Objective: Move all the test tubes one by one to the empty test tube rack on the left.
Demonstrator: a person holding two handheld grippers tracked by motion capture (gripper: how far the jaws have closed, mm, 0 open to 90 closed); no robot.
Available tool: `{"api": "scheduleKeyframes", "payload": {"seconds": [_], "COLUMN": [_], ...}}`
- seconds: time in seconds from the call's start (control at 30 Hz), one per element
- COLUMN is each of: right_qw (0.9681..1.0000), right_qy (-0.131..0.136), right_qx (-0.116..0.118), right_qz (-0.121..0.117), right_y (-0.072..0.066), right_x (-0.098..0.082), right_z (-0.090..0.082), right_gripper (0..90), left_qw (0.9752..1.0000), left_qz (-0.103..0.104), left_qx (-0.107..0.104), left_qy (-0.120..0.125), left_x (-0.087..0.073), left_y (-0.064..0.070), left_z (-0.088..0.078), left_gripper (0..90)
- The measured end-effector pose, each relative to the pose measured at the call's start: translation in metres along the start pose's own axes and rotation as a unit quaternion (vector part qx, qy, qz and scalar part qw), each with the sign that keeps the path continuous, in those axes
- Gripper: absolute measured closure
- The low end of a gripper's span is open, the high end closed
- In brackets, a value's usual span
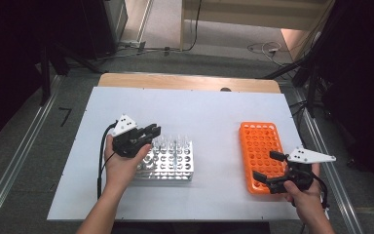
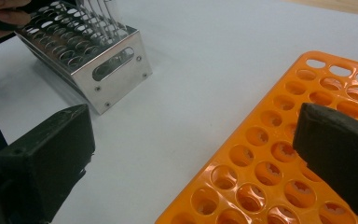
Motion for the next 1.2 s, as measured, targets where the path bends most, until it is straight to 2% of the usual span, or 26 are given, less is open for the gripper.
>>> {"api": "scheduleKeyframes", "payload": {"seconds": [0.23,0.63,0.73,0.8,0.87,0.97,1.03,1.2], "right_qw": [1.0,1.0,1.0,1.0,1.0,0.9999,0.9999,0.9999], "right_qy": [0.001,-0.003,-0.001,0.001,0.004,0.008,0.011,0.011], "right_qx": [-0.001,-0.005,-0.006,-0.008,-0.007,-0.009,-0.01,-0.013], "right_qz": [0.0,0.0,0.0,0.0,-0.001,0.0,-0.002,0.0], "right_y": [0.0,0.002,0.003,0.003,0.004,0.005,0.006,0.007], "right_x": [0.0,-0.002,-0.001,-0.001,-0.001,0.0,0.001,0.001], "right_z": [-0.001,0.002,0.001,0.001,0.0,-0.001,-0.002,-0.002], "right_gripper": [0.0,0.0,0.0,0.0,0.0,0.0,0.0,0.0], "left_qw": [0.9998,0.9993,0.9992,0.9993,0.9992,0.9993,0.9991,0.9987], "left_qz": [0.005,-0.013,-0.016,-0.018,-0.02,-0.018,-0.013,-0.009], "left_qx": [-0.001,-0.013,-0.02,-0.02,-0.029,-0.031,-0.039,-0.049], "left_qy": [-0.018,-0.034,-0.032,-0.025,-0.017,-0.002,0.006,0.014], "left_x": [-0.008,-0.011,-0.012,-0.01,-0.008,-0.005,-0.003,-0.002], "left_y": [0.004,0.007,0.007,0.006,0.006,0.007,0.008,0.012], "left_z": [-0.001,-0.001,-0.003,-0.005,-0.01,-0.016,-0.021,-0.029], "left_gripper": [74.1,70.1,65.6,59.0,53.6,40.2,34.9,17.6]}}
Point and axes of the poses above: each handheld gripper's, and its own axes: z roughly forward along the jaws, x roughly out of its top, y roughly to its right, the point moved 10 cm from there along z, roughly forward along the jaws, and after that the axes turned 10 degrees about x, right-handed, at the moved point
